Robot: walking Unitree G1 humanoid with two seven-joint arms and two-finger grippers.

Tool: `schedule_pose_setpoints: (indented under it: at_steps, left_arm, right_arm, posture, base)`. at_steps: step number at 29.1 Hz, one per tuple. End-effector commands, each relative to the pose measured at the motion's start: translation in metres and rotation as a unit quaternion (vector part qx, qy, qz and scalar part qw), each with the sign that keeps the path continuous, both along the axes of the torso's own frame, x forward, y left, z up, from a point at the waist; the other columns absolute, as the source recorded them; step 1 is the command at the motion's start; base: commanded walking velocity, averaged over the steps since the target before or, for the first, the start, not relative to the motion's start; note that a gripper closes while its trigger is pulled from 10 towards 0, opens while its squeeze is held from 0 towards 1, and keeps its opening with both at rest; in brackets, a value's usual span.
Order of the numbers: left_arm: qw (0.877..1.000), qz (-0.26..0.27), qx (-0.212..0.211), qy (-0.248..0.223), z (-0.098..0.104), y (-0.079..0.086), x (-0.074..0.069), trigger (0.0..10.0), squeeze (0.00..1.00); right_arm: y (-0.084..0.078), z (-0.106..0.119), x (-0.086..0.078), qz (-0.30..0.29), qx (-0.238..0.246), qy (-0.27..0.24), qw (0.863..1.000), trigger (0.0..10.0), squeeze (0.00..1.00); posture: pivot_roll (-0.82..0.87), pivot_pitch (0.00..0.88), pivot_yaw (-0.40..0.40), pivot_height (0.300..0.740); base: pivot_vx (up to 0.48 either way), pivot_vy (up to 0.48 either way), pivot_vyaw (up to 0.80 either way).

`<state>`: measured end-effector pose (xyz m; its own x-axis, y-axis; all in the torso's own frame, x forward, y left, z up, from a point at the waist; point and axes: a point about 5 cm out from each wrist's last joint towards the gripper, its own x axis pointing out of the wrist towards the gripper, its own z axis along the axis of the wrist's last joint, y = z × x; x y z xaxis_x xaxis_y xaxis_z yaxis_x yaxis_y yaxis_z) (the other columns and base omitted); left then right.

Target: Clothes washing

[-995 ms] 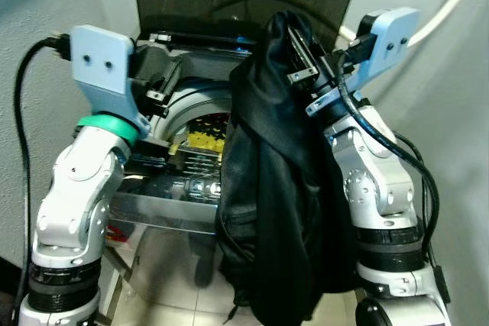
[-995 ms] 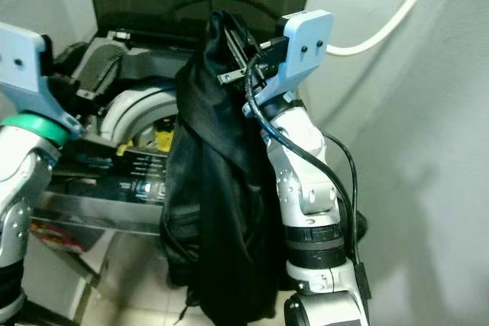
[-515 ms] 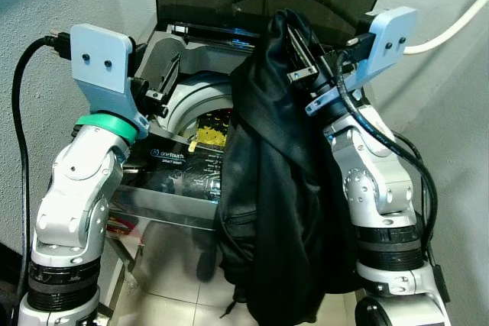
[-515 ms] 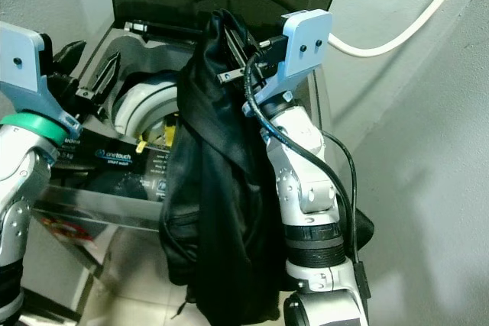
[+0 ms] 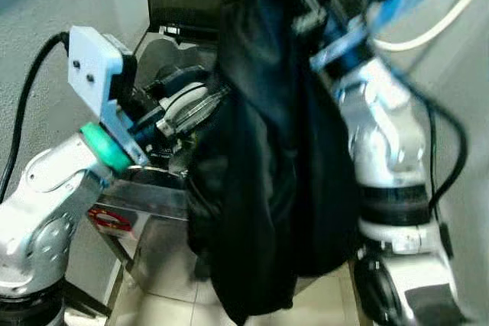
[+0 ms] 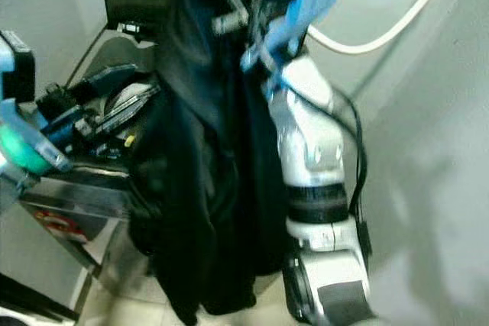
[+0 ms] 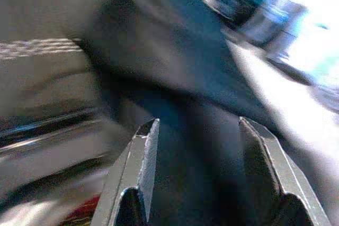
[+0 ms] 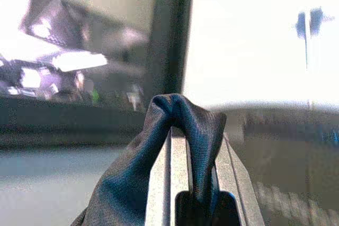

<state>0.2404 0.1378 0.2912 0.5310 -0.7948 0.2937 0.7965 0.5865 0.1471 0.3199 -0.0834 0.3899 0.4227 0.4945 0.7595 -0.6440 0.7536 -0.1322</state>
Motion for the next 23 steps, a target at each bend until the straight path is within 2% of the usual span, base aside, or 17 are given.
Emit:
schedule_pose_setpoints:
  at_steps: [1, 5, 7, 8, 9, 10, 11, 13, 15, 16, 17, 18, 19, 20, 21, 22, 23]
  left_arm:
    - [0.999, -0.036, 0.002, 0.018, -0.008, -0.011, -0.004, 10.0, 0.0]
    - [0.999, -0.038, 0.015, 0.032, -0.019, -0.021, 0.003, 10.0, 0.0]
    - [0.998, -0.026, 0.016, 0.046, -0.025, -0.027, 0.019, 10.0, 0.0]
    - [0.998, -0.026, 0.016, 0.046, -0.025, -0.027, 0.019, 10.0, 0.0]
    - [0.998, -0.021, 0.009, 0.055, -0.027, -0.028, 0.03, 10.0, 0.0]
    - [0.998, 0.011, 0.009, 0.067, -0.031, -0.027, 0.052, 10.0, 0.0]
    - [0.998, 0.011, 0.009, 0.067, -0.031, -0.027, 0.052, 10.0, 0.0]
    - [0.994, 0.062, 0.02, 0.09, -0.036, -0.025, 0.081, 10.0, 0.0]
    - [0.99, 0.085, 0.027, 0.107, -0.038, -0.022, 0.091, 10.0, 0.0]
    - [0.98, 0.166, 0.036, 0.1, -0.033, -0.01, 0.112, 10.0, 0.0]
    - [0.98, 0.166, 0.036, 0.1, -0.033, -0.01, 0.112, 10.0, 0.0]
    - [0.97, 0.222, 0.042, 0.091, -0.028, -0.001, 0.126, 10.0, 0.0]
    - [0.955, 0.287, 0.045, 0.054, -0.009, 0.017, 0.137, 10.0, 0.0]
    - [0.955, 0.287, 0.045, 0.054, -0.009, 0.017, 0.137, 10.0, 0.0]
    - [0.931, 0.36, 0.052, 0.009, 0.012, 0.041, 0.144, 10.0, 0.0]
    - [0.915, 0.399, 0.054, -0.02, 0.025, 0.056, 0.146, 10.0, 0.0]
    - [0.892, 0.446, 0.057, -0.055, 0.041, 0.076, 0.144, 10.0, 0.0]
  right_arm:
    - [-0.005, 0.02, -0.008, 0.03, 0.033, -0.035, 0.998, 10.0, 0.0]
    - [-0.003, 0.04, -0.02, 0.089, 0.063, -0.054, 0.993, 10.0, 0.0]
    - [-0.001, 0.048, -0.029, 0.155, 0.082, -0.059, 0.983, 10.0, 0.0]
    - [-0.001, 0.048, -0.029, 0.155, 0.082, -0.059, 0.983, 10.0, 0.0]
    - [-0.001, 0.05, -0.033, 0.177, 0.086, -0.061, 0.979, 10.0, 0.0]
    - [-0.002, 0.051, -0.037, 0.197, 0.09, -0.061, 0.974, 10.0, 0.0]
    - [-0.002, 0.051, -0.037, 0.197, 0.09, -0.061, 0.974, 10.0, 0.0]
    - [-0.002, 0.051, -0.039, 0.211, 0.094, -0.061, 0.971, 10.0, 0.0]
    - [-0.003, 0.052, -0.039, 0.215, 0.096, -0.06, 0.97, 10.0, 0.0]
    - [-0.008, 0.053, -0.039, 0.21, 0.098, -0.061, 0.971, 10.0, 0.0]
    - [-0.008, 0.053, -0.039, 0.21, 0.098, -0.061, 0.971, 10.0, 0.0]
    - [-0.011, 0.053, -0.04, 0.206, 0.099, -0.061, 0.972, 10.0, 0.0]
    - [-0.02, 0.049, -0.037, 0.184, 0.097, -0.055, 0.977, 10.0, 0.0]
    - [-0.02, 0.049, -0.037, 0.184, 0.097, -0.055, 0.977, 10.0, 0.0]
    - [-0.029, 0.04, -0.027, 0.148, 0.086, -0.034, 0.985, 10.0, 0.0]
    - [-0.035, 0.033, -0.021, 0.124, 0.077, -0.018, 0.989, 10.0, 0.0]
    - [-0.037, 0.019, -0.009, 0.08, 0.054, 0.004, 0.995, 10.0, 0.0]
  posture:
    - [0.09, 0.024, -0.03, 0.74]
    - [0.08, 0.028, -0.029, 0.74]
    - [0.08, 0.029, -0.029, 0.74]
    - [0.08, 0.029, -0.029, 0.74]
    - [0.08, 0.033, -0.031, 0.74]
    - [0.07, 0.035, -0.027, 0.74]
    - [0.07, 0.035, -0.027, 0.74]
    - [0.06, 0.036, -0.023, 0.74]
    - [0.06, 0.036, -0.023, 0.74]
    - [0.04, 0.035, -0.011, 0.74]
    - [0.04, 0.035, -0.011, 0.74]
    - [0.04, 0.035, -0.011, 0.74]
    - [0.04, 0.036, -0.008, 0.74]
    - [0.04, 0.036, -0.008, 0.74]
    - [0.05, 0.039, -0.012, 0.74]
    - [0.05, 0.042, -0.013, 0.74]
    - [0.05, 0.042, -0.013, 0.74]
  base:
    - [0.0, 0.0, 0.0]
    - [0.0, 0.0, 0.0]
    - [0.0, 0.0, 0.0]
    - [0.0, 0.0, 0.0]
    - [0.0, 0.0, 0.0]
    - [0.0, 0.0, 0.0]
    - [0.0, 0.0, 0.0]
    - [0.0, 0.0, 0.0]
    - [0.0, 0.0, 0.0]
    - [0.0, 0.0, 0.0]
    - [0.0, 0.0, 0.0]
    - [0.0, 0.0, 0.0]
    - [0.0, 0.0, 0.0]
    - [0.0, 0.0, 0.0]
    - [0.0, 0.0, 0.0]
    - [0.0, 0.0, 0.0]
    - [0.0, 0.0, 0.0]
